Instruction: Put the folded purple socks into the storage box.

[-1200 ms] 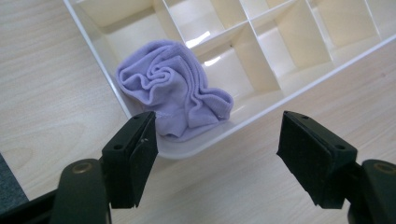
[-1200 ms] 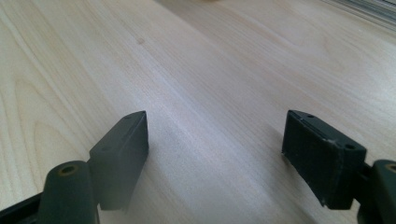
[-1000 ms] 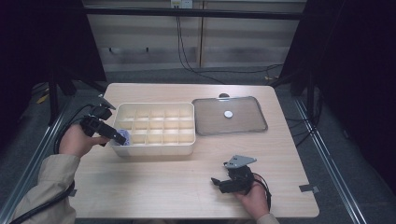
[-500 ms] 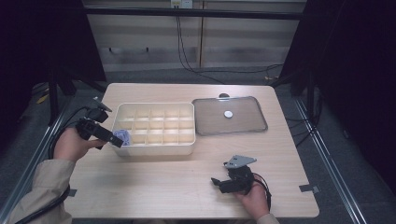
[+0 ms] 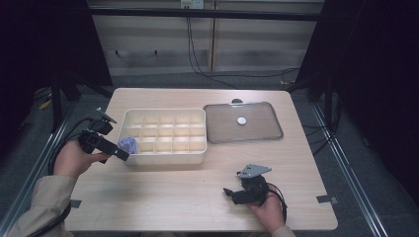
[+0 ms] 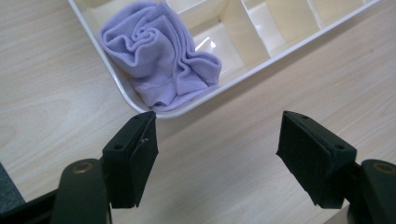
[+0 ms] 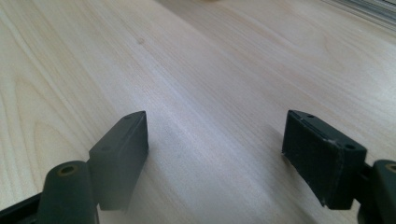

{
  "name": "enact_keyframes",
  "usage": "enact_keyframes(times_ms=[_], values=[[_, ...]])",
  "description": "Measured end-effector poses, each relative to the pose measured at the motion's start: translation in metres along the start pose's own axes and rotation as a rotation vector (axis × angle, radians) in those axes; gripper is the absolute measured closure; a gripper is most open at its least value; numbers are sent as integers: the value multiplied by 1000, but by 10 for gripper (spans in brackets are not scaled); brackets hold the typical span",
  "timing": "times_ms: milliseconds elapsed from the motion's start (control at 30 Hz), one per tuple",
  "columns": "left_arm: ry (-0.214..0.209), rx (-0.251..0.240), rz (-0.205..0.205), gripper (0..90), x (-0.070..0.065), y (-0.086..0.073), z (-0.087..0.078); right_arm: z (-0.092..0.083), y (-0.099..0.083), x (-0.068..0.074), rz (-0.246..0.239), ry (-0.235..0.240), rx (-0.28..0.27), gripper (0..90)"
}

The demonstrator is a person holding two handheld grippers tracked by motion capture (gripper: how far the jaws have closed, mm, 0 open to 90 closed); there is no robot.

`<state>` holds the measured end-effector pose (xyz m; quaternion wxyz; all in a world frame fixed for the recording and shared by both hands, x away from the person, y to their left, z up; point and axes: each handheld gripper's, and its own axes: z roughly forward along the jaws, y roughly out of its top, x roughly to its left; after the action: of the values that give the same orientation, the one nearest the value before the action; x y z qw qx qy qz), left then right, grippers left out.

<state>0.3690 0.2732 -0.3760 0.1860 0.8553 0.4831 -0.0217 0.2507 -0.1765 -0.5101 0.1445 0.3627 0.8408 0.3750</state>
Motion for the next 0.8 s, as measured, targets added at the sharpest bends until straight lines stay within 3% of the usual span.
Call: enact_keyframes(times_ms=[800], values=[[-41,-12,12,275,-3,-24,21,0,0,0,0,0,0,223]])
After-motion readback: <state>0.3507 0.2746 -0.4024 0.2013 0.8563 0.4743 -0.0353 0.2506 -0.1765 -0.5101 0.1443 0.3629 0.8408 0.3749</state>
